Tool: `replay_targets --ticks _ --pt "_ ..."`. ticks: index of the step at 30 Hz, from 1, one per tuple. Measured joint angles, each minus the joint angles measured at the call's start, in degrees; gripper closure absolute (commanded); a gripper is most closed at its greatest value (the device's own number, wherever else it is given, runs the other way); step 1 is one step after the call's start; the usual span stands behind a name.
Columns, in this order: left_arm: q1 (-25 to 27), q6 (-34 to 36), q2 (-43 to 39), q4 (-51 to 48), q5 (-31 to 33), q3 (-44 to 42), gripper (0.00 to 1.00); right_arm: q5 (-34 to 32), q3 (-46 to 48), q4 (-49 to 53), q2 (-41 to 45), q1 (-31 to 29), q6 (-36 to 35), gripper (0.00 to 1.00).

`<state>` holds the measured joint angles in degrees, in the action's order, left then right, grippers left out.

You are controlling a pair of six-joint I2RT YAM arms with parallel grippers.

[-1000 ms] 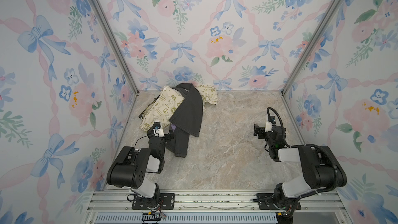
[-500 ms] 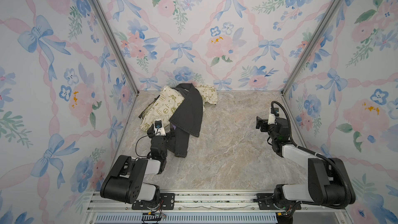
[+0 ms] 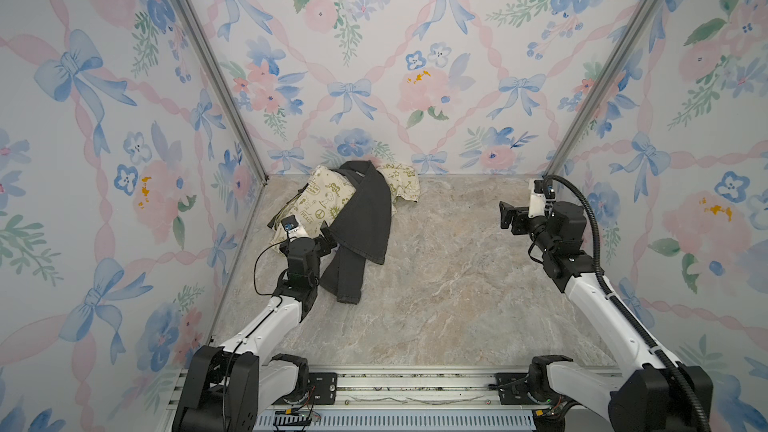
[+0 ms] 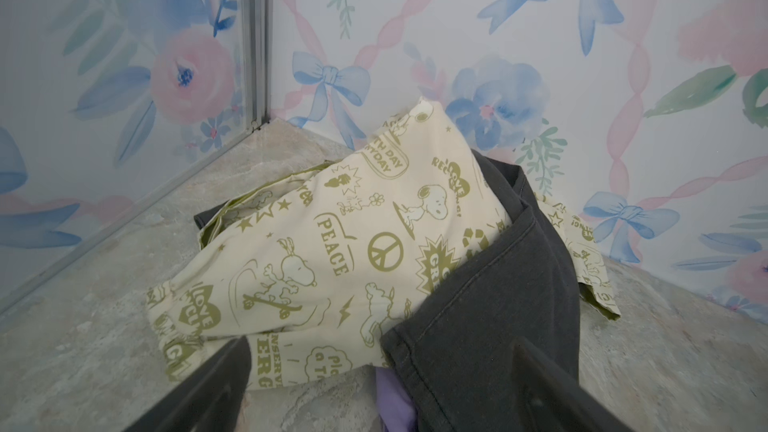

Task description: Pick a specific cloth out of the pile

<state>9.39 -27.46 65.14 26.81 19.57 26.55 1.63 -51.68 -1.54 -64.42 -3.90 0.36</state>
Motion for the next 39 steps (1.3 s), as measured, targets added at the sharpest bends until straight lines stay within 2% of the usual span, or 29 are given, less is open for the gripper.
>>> replay_targets --ticks 4,8,12,16,18,20,28,33,39 --pt "-3.23 -5.92 3.26 -4.81 -6.08 1.46 0.09 0.57 -6.29 7.32 -0.48 0.22 1.4 0.03" --pt "-6.01 -10.38 7.5 -7.43 -11.98 2.19 0.16 0.55 -7.26 11.37 -0.74 0.92 5.38 0.03" --pt "-8.0 -14.21 11.28 -7.82 -17.79 3.04 0.3 3.21 -7.26 13.66 -1.51 1.6 8.2 0.03" --pt "-9.03 -17.03 15.32 -7.58 -22.4 4.96 0.35 4.98 -8.13 16.48 -2.75 0.24 8.85 0.03" --pt "-9.55 -18.62 17.14 -7.04 -24.57 5.09 0.44 5.51 -8.76 17.51 -3.45 -1.22 8.87 0.03" --pt "-9.97 -19.98 19.12 -6.78 -26.43 5.22 0.49 5.7 -9.2 17.97 -4.04 -2.67 8.87 0.03" --pt "-10.16 -23.23 26.45 -5.18 -32.15 8.59 0.55 5.7 -11.91 19.04 -6.8 -6.78 8.85 0.03" --pt "-10.34 -25.51 28.87 -2.69 -33.81 9.29 0.66 5.73 -12.28 19.63 -7.34 -7.78 8.85 0.03" --pt "-10.56 -27.63 33.46 -1.31 -36.17 11.08 0.67 5.73 -12.28 20.28 -7.82 -7.85 8.85 0.03"
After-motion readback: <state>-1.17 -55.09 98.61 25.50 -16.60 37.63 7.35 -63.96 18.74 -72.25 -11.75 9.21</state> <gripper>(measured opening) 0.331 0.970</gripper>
